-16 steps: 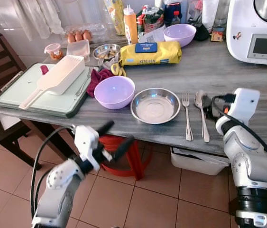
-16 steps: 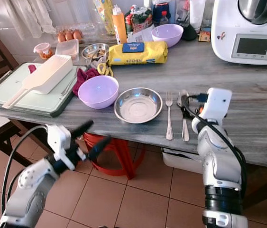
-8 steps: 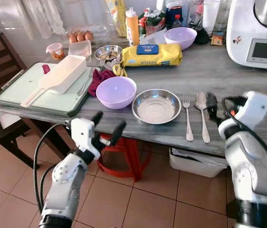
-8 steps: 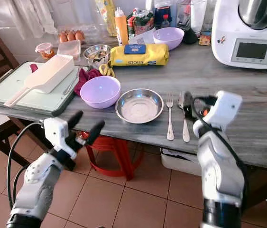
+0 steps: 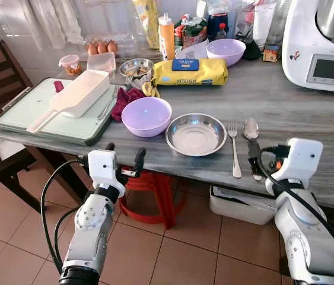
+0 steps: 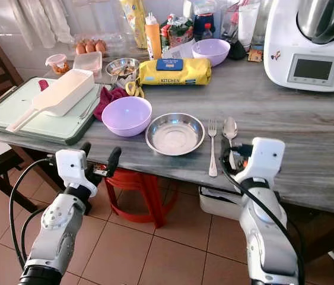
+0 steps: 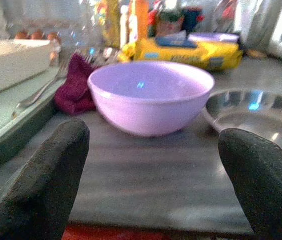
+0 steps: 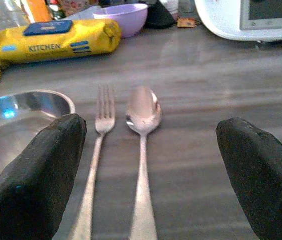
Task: Setting the table
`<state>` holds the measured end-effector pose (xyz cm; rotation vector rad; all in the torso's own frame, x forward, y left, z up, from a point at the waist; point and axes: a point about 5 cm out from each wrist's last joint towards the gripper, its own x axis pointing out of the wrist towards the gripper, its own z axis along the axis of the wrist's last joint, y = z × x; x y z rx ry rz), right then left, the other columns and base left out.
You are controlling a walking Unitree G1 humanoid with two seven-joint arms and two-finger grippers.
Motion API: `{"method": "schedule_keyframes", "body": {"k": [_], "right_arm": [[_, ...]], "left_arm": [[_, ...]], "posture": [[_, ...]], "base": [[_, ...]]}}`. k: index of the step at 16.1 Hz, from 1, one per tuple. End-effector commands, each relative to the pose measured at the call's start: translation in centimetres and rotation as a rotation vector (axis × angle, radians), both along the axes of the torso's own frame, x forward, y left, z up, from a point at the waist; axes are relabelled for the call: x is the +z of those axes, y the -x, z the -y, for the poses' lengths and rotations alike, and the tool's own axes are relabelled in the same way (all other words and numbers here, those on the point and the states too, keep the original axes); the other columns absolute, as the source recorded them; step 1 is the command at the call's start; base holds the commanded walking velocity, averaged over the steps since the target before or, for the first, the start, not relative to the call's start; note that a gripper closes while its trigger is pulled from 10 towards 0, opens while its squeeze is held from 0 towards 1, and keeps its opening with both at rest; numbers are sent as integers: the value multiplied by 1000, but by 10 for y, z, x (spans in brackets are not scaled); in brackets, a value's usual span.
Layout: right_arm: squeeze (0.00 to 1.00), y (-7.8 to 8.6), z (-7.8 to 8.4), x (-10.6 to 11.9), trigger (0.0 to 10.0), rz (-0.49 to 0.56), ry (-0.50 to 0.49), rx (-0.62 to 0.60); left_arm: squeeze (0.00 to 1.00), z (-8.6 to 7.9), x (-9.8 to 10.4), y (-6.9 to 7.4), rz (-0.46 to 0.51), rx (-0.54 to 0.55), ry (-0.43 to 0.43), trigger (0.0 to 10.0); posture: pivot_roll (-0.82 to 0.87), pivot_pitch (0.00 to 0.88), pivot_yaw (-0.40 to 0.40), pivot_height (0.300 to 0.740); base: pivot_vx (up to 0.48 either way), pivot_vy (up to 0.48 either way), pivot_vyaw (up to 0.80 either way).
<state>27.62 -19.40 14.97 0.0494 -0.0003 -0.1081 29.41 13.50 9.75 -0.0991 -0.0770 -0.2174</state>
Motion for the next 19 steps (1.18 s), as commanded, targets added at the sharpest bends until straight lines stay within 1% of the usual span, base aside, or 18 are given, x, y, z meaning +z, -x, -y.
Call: {"method": "schedule_keyframes", "body": {"k": [1, 2, 3, 4, 5, 6, 8, 11, 13, 15, 17, 19], "right_arm": [[0, -1, -4, 6, 10000, 36, 26, 8], [0, -3, -5, 10, 10000, 57, 14, -1], [0, -4, -6, 10, 10000, 59, -14, 0], [0, -3, -6, 9, 10000, 57, -15, 0], [0, -3, -7, 8, 10000, 51, -21, -2], [0, -2, -7, 6, 10000, 42, -20, -5], [0, -2, -7, 6, 10000, 43, -20, -7], [0, 0, -5, 4, 10000, 40, -18, -31], [0, 2, -2, -2, 10000, 12, -20, -51], [0, 3, -3, -4, 10000, 2, -24, -49], [0, 9, -1, -17, 10000, -68, 14, -69], [0, 11, 0, -22, 10000, -103, 44, -81]], "left_arm": [[0, -4, -6, -1, -48, 20, -22, 10000], [0, -1, -6, -3, -47, -8, -5, 10000], [0, -1, -4, -3, -23, -8, -10, 10000], [0, -1, -4, -3, -17, -13, -19, 10000], [0, -1, -7, -2, -32, -7, -5, 10000], [0, -2, -7, -2, -28, 4, -23, 10000], [0, -1, -7, -2, -34, 2, -20, 10000], [0, 2, -7, -2, -43, -14, -19, 10000], [0, 2, -9, -1, -46, -22, -26, 10000], [0, 2, -8, -1, -49, -35, -26, 10000], [0, 3, -8, -1, -64, -60, -15, 10000], [0, 4, -8, -1, -66, -70, -14, 10000]], "posture": [[-119, 31, 100, 740], [-121, 31, 103, 740], [-121, 29, 102, 740], [-121, 28, 103, 740], [-123, 27, 103, 740], [-125, 24, 103, 740], [-126, 27, 103, 740], [-128, 31, 106, 740], [-129, 32, 110, 740], [-129, 35, 112, 740], [-131, 39, 116, 740], [-133, 45, 117, 740]], "base": [[0, 0, 0], [0, 0, 0], [0, 0, 0], [0, 0, 0], [0, 0, 0], [0, 0, -769], [0, 0, -766], [0, 0, -138], [0, 0, 0], [0, 0, 0], [0, 0, 0], [0, 0, 0]]}}
